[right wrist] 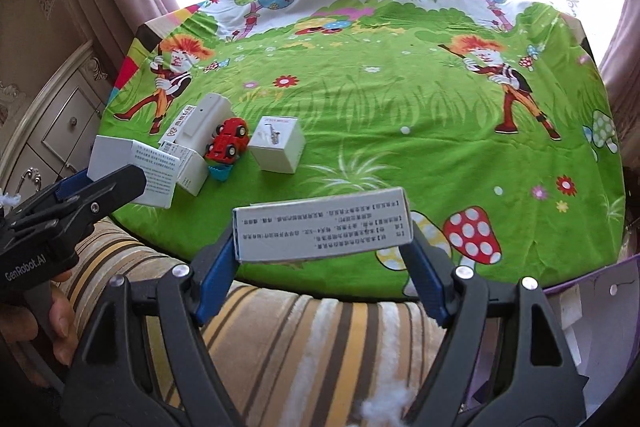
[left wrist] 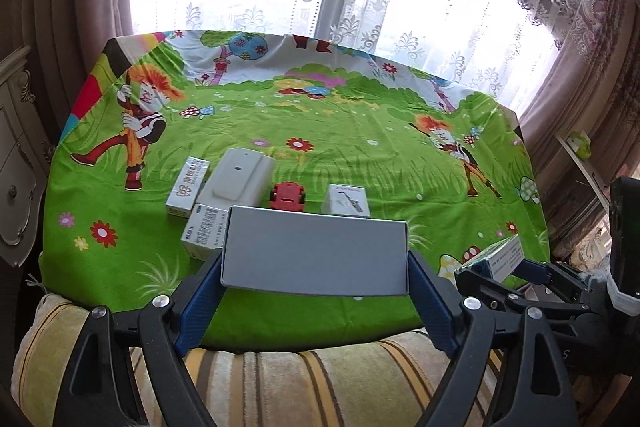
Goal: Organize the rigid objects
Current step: 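Carry the grey and white boxes into the purple-rimmed box and release both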
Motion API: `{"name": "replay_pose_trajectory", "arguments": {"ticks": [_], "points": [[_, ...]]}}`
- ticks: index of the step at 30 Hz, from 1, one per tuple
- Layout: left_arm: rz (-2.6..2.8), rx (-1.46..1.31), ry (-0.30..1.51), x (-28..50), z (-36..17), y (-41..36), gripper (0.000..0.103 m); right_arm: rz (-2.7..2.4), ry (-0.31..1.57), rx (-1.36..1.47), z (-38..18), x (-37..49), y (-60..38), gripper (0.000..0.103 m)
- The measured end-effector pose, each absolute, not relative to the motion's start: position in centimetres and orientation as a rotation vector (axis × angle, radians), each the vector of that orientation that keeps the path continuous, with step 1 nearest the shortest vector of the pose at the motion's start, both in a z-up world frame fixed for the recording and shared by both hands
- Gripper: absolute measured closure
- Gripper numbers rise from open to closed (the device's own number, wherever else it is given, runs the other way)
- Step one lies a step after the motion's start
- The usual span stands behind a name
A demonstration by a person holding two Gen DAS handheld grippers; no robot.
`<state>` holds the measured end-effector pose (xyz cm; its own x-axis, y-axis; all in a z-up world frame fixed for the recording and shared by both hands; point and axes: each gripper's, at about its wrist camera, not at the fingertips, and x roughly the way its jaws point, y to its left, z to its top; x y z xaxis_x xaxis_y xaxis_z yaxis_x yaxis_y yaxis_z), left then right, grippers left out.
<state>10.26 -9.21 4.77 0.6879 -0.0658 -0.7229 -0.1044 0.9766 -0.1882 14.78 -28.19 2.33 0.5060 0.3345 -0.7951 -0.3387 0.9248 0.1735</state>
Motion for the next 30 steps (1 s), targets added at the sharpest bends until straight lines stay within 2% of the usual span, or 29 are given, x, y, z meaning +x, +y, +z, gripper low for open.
{"name": "replay_pose_trajectory", "arguments": {"ticks": [30], "points": [[-0.54, 0.034, 0.915, 8.2, 5.0, -30.5, 0.016, -0.079, 0.913, 0.156, 3.8, 6.0, -52.9, 0.023]]}}
